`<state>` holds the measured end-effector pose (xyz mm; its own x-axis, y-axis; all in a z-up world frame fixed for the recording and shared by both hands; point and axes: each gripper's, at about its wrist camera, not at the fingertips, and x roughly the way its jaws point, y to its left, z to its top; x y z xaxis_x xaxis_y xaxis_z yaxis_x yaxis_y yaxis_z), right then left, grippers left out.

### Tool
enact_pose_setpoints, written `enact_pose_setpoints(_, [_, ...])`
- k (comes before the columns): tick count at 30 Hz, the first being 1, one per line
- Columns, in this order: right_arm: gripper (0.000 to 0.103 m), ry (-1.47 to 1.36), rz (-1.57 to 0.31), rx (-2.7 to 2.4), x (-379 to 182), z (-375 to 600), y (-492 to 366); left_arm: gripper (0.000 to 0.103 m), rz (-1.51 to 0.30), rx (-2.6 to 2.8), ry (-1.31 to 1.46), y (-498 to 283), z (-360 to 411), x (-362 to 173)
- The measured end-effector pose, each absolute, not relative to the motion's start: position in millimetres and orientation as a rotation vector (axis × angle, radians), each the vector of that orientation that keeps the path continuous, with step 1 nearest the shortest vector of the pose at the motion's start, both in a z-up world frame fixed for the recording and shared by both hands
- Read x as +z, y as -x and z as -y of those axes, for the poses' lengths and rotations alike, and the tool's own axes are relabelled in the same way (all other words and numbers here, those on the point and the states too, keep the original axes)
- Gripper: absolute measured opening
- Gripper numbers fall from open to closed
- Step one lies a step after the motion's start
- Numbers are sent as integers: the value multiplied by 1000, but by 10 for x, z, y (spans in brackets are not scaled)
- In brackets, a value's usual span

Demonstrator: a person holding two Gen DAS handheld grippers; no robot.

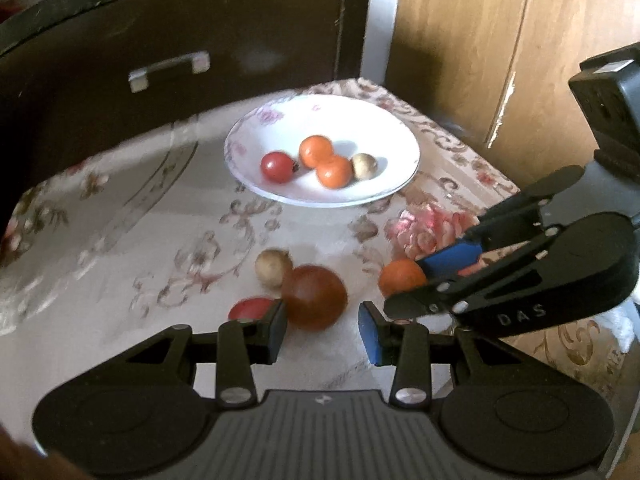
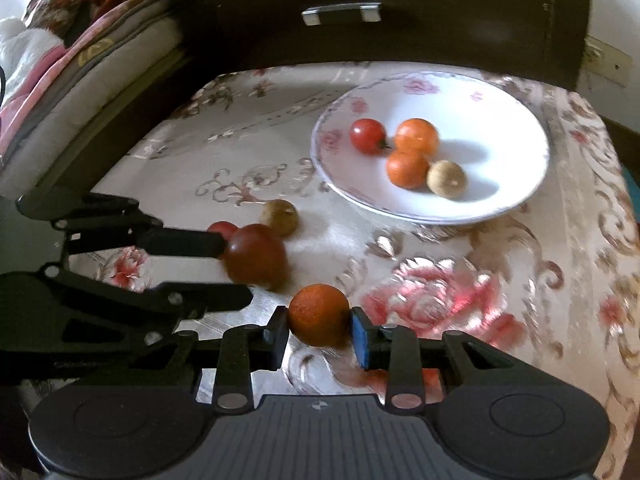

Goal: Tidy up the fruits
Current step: 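Grasp the tangerine with the right tool while the left tool grasps the large dark tomato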

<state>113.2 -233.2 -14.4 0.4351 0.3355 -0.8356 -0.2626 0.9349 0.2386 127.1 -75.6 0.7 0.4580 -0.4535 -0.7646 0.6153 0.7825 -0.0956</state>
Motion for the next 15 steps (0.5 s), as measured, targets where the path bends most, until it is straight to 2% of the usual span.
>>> enact_pose_setpoints(3, [28, -88, -1055, 362, -128, 2394, -1096, 52, -854, -658, -215, -1301, 805, -2])
enact_pose_setpoints(15, [28, -100, -1052, 327, -109, 2521, -1049, 56, -834, -625, -274, -1409, 961, -70])
